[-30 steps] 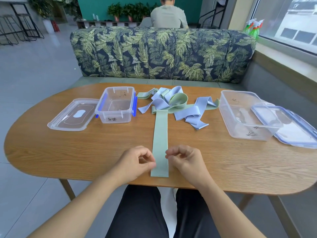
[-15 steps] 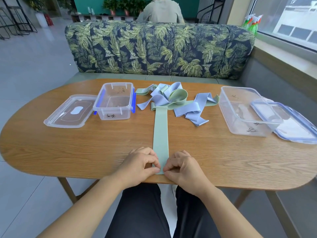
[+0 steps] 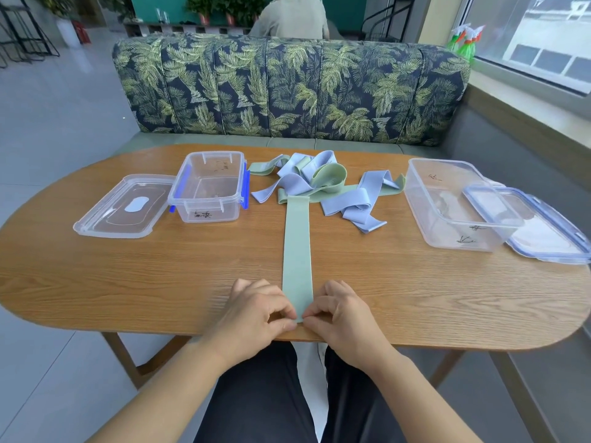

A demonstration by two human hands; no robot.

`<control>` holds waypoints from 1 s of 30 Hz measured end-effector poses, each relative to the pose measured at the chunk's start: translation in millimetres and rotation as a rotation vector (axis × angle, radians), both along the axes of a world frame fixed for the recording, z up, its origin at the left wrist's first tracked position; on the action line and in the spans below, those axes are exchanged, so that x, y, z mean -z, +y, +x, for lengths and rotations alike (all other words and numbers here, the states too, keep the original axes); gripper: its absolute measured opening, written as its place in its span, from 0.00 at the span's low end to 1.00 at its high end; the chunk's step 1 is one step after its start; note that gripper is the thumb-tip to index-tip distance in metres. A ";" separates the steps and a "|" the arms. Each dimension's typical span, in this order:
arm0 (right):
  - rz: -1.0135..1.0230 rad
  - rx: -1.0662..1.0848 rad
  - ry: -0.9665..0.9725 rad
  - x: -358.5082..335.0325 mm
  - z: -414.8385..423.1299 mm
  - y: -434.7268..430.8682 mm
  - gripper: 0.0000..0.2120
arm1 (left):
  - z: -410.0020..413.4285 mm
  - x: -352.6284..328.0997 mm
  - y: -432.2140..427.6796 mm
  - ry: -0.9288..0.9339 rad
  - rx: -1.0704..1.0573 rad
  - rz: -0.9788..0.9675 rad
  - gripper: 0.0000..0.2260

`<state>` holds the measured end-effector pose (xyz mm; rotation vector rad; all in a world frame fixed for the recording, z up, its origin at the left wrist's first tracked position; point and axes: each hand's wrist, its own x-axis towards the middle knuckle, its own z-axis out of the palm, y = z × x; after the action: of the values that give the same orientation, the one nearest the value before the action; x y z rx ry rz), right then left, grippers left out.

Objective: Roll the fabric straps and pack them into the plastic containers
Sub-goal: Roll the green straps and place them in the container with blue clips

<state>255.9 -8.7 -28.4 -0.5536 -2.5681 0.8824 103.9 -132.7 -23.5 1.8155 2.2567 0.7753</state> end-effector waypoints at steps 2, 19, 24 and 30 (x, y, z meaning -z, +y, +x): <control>0.036 -0.003 -0.009 -0.9 0.1 -0.8 0.03 | 0.8 -1.0 0.6 0.007 -0.003 -0.015 0.04; -0.041 0.044 -0.352 -21.7 -6.2 5.7 0.06 | 5.4 -18.7 9.1 -0.185 -0.110 -0.278 0.07; -0.110 0.089 -0.442 -28.0 -13.2 11.6 0.10 | 8.5 -25.4 11.9 -0.182 -0.200 -0.295 0.08; -0.031 0.068 -0.586 -37.0 -18.0 12.2 0.15 | 10.0 -23.5 10.5 -0.170 -0.249 -0.258 0.08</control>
<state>237.9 3.5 8.6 -1.0318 -3.0238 0.8296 113.9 -122.2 0.0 1.3242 2.3685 0.6113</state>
